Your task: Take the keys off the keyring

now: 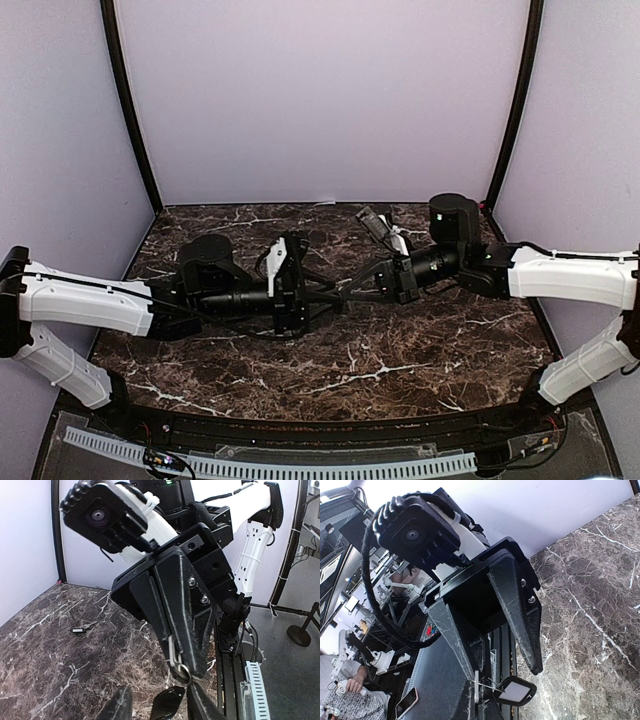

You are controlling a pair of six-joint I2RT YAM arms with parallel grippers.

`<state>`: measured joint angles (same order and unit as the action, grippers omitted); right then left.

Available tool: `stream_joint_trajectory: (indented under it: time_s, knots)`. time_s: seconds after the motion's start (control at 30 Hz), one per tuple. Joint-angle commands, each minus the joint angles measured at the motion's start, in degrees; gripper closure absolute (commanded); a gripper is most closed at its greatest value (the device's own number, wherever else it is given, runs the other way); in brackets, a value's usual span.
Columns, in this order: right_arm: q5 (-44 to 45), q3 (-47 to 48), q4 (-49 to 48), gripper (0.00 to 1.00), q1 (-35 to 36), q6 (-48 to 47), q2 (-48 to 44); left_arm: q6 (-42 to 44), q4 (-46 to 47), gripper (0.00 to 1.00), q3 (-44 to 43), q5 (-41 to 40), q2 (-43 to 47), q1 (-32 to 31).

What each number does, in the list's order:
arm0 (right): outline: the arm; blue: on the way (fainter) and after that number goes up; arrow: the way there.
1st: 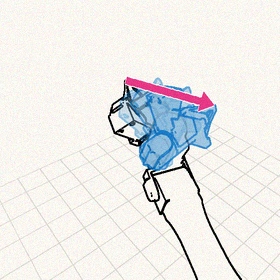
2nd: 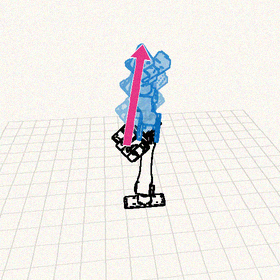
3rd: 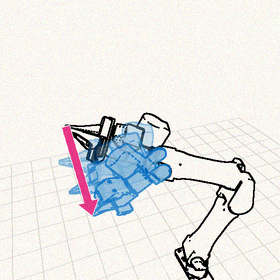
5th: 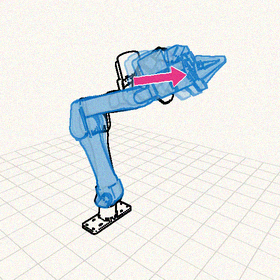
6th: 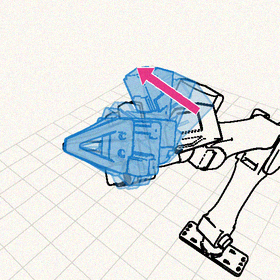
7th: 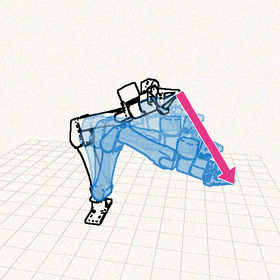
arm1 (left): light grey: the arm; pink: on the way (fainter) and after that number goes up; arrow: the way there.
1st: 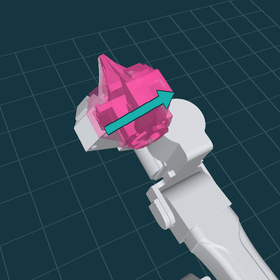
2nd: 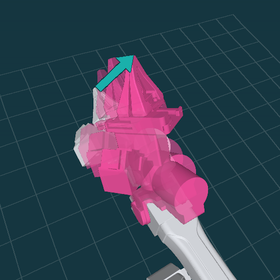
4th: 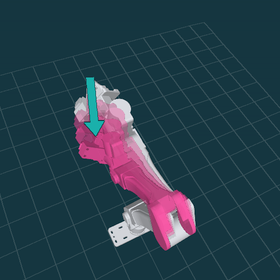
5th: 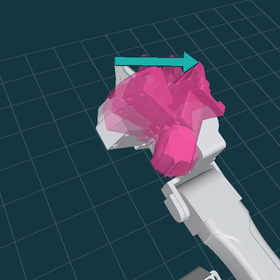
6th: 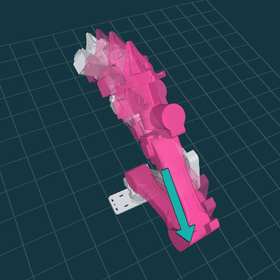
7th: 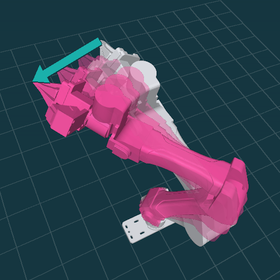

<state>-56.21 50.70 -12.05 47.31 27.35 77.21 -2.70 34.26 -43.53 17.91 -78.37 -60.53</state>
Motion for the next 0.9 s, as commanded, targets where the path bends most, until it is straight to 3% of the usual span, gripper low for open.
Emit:
stream_joint_trajectory:
  time_s: [0.0, 0.2, 0.37, 0.57, 0.87]
  knots:
    - [-1.06, -0.6, -2.86, 1.0, 0.15, 0.51, -1.1, 1.92, 2.64, 0.64, -2.35, 2.78, -0.55, -0.11]
    - [-1.27, -0.75, -2.72, 1.0, 0.15, 0.51, -0.93, 2.26, 3.44, 0.79, -2.17, 3.89, -0.55, -0.23]
    - [-1.16, -0.75, -2.32, 1.0, 0.06, 0.31, -0.91, 2.01, 3.53, 0.98, -2.16, 4.0, -0.65, -0.31]
    - [0.9, -1.42, -1.89, 1.0, -0.69, -0.11, -2.1, 0.58, 3.38, 1.0, -1.39, 2.62, -0.14, -0.44]
    - [3.13, -5.04, -6.95, 0.64, -1.51, 0.84, -5.21, -4.66, 0.83, 1.0, -1.56, -1.73, 0.65, -0.46]
